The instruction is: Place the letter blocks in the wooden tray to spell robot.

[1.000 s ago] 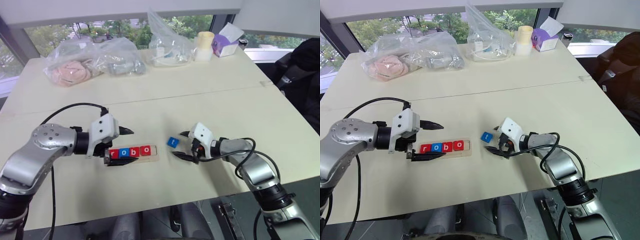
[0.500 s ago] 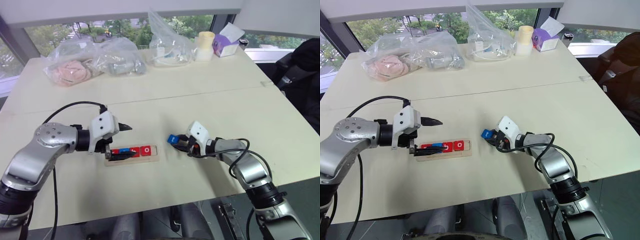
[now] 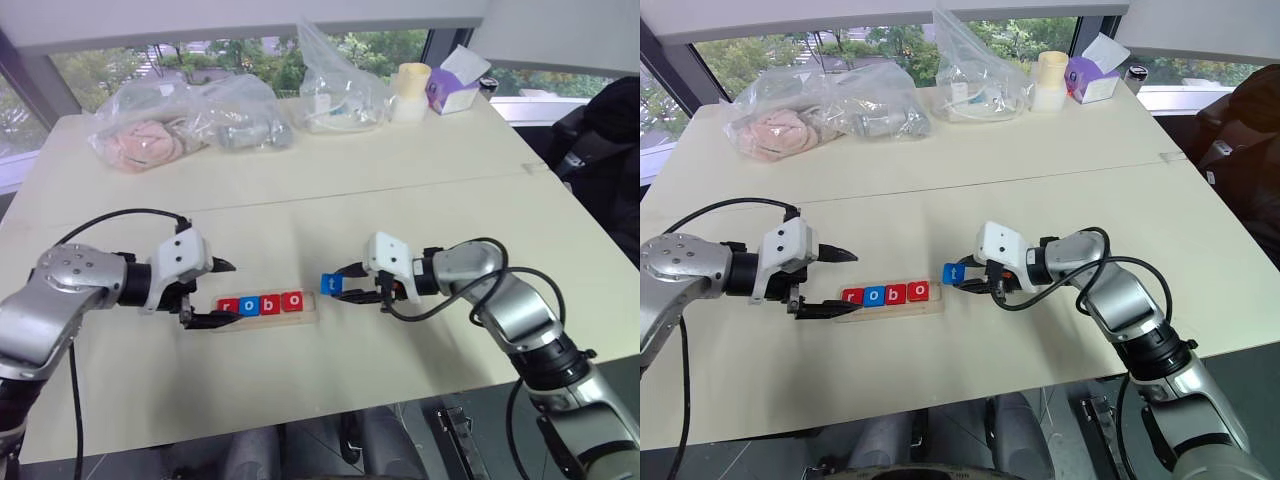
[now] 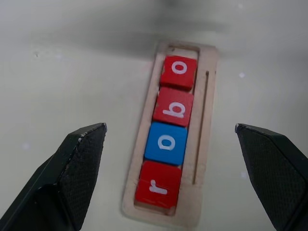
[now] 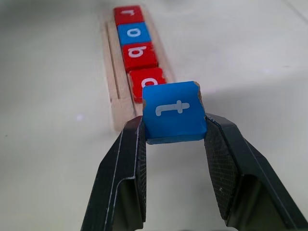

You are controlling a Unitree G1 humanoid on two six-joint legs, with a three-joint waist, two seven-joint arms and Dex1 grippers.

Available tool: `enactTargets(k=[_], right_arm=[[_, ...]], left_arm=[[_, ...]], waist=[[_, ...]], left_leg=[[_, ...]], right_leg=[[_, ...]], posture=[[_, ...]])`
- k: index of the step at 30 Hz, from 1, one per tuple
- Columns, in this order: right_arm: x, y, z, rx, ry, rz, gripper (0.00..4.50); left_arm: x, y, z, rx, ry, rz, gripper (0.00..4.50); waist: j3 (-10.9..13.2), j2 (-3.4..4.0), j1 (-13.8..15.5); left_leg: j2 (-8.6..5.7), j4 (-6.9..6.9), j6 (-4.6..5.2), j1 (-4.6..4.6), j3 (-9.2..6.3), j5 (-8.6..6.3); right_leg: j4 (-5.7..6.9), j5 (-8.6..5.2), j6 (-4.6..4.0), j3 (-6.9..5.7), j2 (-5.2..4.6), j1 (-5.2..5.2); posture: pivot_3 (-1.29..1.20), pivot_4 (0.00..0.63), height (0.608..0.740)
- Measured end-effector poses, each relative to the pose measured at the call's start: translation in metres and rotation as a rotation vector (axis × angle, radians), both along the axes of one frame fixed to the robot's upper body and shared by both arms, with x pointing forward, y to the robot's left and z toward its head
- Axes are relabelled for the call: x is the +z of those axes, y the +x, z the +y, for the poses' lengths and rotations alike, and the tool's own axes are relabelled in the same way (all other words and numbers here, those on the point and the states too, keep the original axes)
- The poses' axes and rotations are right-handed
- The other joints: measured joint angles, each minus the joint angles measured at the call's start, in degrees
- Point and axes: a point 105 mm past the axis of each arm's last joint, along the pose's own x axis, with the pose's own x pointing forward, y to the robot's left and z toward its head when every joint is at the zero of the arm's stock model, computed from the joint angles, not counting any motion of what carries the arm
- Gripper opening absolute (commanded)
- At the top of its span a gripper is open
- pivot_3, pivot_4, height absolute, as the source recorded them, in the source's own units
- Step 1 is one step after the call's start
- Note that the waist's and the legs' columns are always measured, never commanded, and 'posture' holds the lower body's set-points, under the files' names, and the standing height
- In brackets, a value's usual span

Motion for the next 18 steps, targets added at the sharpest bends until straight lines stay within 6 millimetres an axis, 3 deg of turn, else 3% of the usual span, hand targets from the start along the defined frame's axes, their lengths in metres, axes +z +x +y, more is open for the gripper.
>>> enactTargets(k=[7, 18], right_arm=[[-0.024, 0.003, 0.006, 0.044, -0.113, -0.030, 1.12], [-0.032, 0.007, 0.019, 0.046, -0.096, -0.044, 1.12]], left_arm=[[-0.006, -0.009, -0.012, 0.018, -0.058, 0.020, 4.50], [-0.004, -0.015, -0.015, 0.037, -0.074, 0.021, 4.50]], waist=[[0.00, 0.00, -0.05], [0.00, -0.01, -0.06]], left_leg=[[0.01, -0.01, 0.00, 0.01, -0.01, 0.00], [0.01, 0.01, 0.00, 0.03, -0.02, 0.00]], right_leg=[[0.02, 0.00, 0.00, 0.00, 0.02, -0.01], [0.06, 0.08, -0.12, 0.00, 0.04, 0.00]], posture=[[0.00, 0.150, 0.740], [0.00, 0.150, 0.740]])
